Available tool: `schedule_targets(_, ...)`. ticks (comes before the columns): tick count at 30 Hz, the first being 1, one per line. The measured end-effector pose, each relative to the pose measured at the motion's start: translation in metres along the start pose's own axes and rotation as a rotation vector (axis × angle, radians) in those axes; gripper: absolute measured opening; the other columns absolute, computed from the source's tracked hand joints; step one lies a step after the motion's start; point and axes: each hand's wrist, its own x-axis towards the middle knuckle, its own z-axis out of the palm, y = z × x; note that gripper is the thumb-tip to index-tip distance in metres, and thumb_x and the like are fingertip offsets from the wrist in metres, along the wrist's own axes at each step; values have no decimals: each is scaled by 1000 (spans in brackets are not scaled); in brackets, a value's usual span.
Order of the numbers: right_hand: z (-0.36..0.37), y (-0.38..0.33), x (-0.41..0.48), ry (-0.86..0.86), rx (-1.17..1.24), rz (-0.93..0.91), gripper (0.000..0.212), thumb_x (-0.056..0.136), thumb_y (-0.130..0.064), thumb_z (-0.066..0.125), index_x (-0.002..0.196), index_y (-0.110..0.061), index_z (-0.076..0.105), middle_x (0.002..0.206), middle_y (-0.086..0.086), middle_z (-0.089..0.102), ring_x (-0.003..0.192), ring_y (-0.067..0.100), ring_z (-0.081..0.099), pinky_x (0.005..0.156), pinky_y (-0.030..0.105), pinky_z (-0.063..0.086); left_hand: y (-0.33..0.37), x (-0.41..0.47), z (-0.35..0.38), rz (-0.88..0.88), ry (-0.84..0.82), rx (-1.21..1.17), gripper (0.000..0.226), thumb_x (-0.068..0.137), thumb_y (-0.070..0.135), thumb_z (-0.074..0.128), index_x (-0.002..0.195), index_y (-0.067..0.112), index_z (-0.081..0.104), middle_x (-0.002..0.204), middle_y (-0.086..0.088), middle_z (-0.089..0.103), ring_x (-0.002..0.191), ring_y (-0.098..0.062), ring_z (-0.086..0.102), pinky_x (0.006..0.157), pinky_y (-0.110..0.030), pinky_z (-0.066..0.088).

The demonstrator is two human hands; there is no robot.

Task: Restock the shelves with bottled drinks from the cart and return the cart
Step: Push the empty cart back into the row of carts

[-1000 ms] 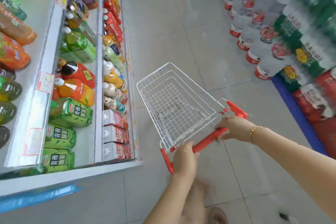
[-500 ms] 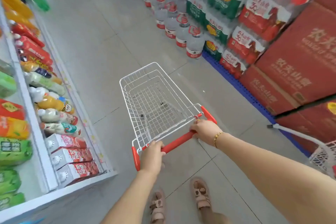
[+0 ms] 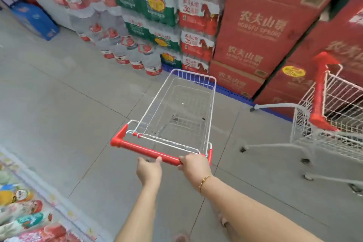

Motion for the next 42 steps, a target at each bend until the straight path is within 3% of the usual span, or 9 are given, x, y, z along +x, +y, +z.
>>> schedule_targets(2, 7, 1, 0, 39, 126, 2, 29, 92, -17, 48, 120, -14, 55, 111, 11, 59, 104, 30, 58, 81, 34, 43, 8, -4, 22, -81, -110, -235, 17, 80, 13, 70, 86, 2, 58, 89, -20, 63, 74, -32, 64, 59, -35, 59)
schedule_targets(5, 15, 24, -5, 77, 365, -2, 50, 88, -7, 46, 136, -21, 44, 127, 3, 54, 114, 25, 54, 89, 29, 42, 21, 1, 50, -85, -172, -353, 8, 85, -1, 63, 83, 4, 58, 84, -12, 61, 69, -26, 60, 41, -20, 52)
schedule_targets(9, -3, 73, -9, 132, 506, -40, 47, 85, -7, 52, 127, -27, 55, 122, -4, 58, 107, 18, 56, 90, 25, 43, 61, 14, 87, -31, -168, -296, 11, 82, -4, 64, 84, 6, 60, 79, -7, 62, 67, -25, 59, 51, -30, 54)
schedule_targets(13, -37, 121, -12, 144, 405, 3, 32, 86, -6, 51, 112, -19, 65, 112, 0, 60, 105, 23, 58, 88, 32, 46, 114, 37, 124, 79, -102, -139, 48, 77, 4, 70, 123, 12, 59, 102, -12, 68, 89, -30, 68, 83, -45, 55)
schedule_targets(19, -129, 267, -20, 812, 477, 522, 47, 88, -6, 57, 134, -6, 48, 141, 11, 41, 123, 23, 47, 103, 26, 34, 190, 71, 168, 175, -132, 94, 45, 77, 0, 68, 120, 14, 63, 85, -10, 67, 79, -29, 67, 81, -46, 56)
schedule_targets(22, -153, 348, -25, 714, 456, 876, 43, 91, -6, 48, 134, -8, 46, 132, 20, 47, 101, 31, 56, 82, 30, 45, 224, 84, 189, 259, -158, 241, 46, 79, 0, 67, 123, 11, 61, 99, -14, 69, 86, -31, 67, 82, -46, 55)
schedule_targets(25, -153, 384, -28, 501, 473, 975, 33, 92, -4, 45, 123, -7, 56, 104, 22, 64, 68, 27, 56, 50, 20, 40, 250, 92, 204, 327, -169, 352, 52, 80, 5, 69, 130, 12, 56, 114, -14, 67, 95, -32, 67, 85, -46, 54)
schedule_targets(33, -154, 400, -28, 481, 637, 1032, 39, 88, -7, 61, 127, -6, 56, 114, 16, 66, 95, 29, 65, 75, 25, 47, 283, 103, 226, 385, -220, 501, 53, 81, 10, 69, 132, 12, 53, 116, -14, 66, 90, -31, 68, 84, -45, 56)
schedule_targets(42, -156, 406, -15, 407, 585, 1054, 34, 86, -12, 64, 120, -10, 63, 107, 12, 69, 97, 28, 64, 89, 28, 47, 344, 89, 286, 641, -338, 723, 48, 87, 13, 62, 134, 5, 50, 120, -20, 62, 103, -35, 63, 92, -44, 50)
